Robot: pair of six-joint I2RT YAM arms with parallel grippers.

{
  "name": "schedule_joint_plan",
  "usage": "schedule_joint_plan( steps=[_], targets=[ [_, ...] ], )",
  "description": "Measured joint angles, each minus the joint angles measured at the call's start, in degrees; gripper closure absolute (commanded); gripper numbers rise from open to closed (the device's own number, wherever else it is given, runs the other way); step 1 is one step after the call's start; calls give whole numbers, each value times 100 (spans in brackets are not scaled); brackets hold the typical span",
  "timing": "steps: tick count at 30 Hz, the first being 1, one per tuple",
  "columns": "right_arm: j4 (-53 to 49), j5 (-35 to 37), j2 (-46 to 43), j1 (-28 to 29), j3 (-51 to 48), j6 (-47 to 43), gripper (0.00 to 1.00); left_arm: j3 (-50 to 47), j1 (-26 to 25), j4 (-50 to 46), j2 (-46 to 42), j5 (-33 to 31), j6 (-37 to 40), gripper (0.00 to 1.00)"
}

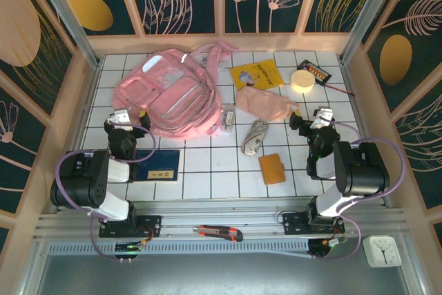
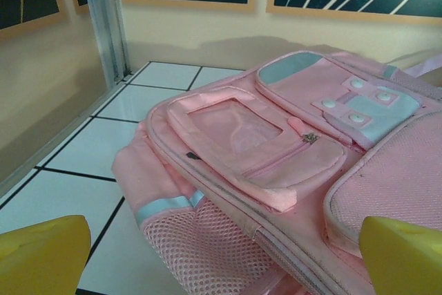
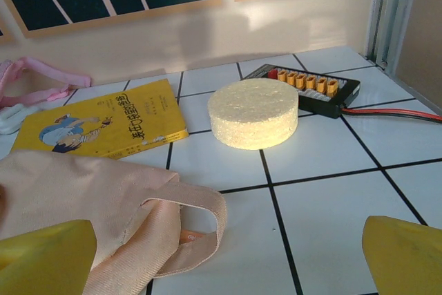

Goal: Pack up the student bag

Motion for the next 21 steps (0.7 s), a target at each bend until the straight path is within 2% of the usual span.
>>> schedule_joint_plan(
  steps=[6, 11, 13, 16, 18, 21],
  targets=[
    [-225, 4, -48, -4, 42, 4, 1, 33, 0, -127, -50, -35, 0, 1],
    [-1727, 258, -752, -4, 693, 109, 1, 411, 0, -1174, -837, -254, -114, 1],
    [-2546, 337, -1008, -24, 1248, 319, 1, 662, -4, -1816, -1261, -542, -363, 1],
    [-4063, 321, -1110, -63, 2500, 793, 2, 1572, -2, -3423, -1716, -999, -859, 1],
    [-5075, 142, -1005, -74, 3432, 1167, 8, 2398, 2, -4513, -1788, -946, -1045, 1],
    [-6282, -348, -494, -7, 4806, 1591, 13, 3416, -70, -5711, -1735, -568, -1102, 1]
  ],
)
